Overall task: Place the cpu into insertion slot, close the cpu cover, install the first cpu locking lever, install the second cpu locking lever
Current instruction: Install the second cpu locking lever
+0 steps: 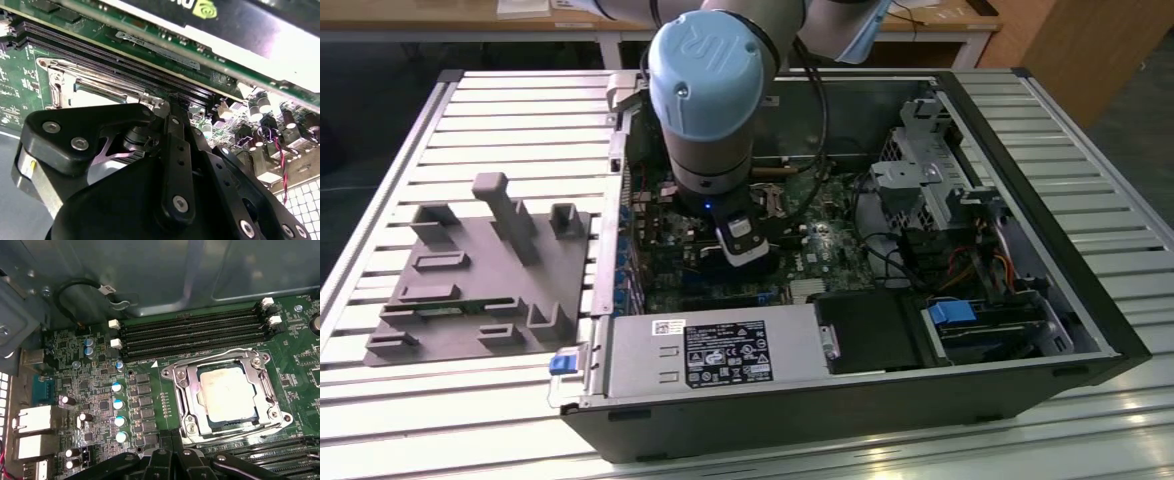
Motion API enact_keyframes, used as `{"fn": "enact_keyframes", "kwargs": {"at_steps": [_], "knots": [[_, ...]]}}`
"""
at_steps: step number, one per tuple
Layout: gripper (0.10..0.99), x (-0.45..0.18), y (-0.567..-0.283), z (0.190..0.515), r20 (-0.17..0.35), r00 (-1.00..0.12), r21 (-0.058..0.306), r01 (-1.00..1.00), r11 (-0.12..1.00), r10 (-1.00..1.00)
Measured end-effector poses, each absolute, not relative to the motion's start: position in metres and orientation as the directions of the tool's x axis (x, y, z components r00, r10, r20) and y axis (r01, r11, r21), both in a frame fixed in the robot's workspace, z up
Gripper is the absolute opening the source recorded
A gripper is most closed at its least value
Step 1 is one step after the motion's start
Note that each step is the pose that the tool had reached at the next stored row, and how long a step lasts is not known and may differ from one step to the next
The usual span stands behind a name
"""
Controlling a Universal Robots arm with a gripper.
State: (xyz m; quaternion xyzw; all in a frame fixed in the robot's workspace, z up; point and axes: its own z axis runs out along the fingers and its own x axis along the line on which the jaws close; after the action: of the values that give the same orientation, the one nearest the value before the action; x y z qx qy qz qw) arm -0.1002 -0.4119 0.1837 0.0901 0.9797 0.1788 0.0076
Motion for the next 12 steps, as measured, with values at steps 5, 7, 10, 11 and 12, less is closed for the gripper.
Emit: {"fn": "enact_keyframes", "kwargs": {"at_steps": [5, 7, 10, 11, 12], "knots": [[0.102, -0.100, -0.412, 0.193, 0.017, -0.984, 0.352, 0.174, 0.920, 0.179], [0.102, -0.100, -0.412, 0.199, 0.017, -0.984, 0.352, 0.174, 0.920, 0.179], [0.102, -0.100, -0.412, 0.208, 0.017, -0.984, 0.352, 0.174, 0.920, 0.179], [0.102, -0.100, -0.412, 0.210, 0.017, -0.984, 0.352, 0.174, 0.920, 0.179], [0.102, -0.100, -0.412, 0.213, 0.017, -0.984, 0.352, 0.174, 0.920, 0.179]]}}
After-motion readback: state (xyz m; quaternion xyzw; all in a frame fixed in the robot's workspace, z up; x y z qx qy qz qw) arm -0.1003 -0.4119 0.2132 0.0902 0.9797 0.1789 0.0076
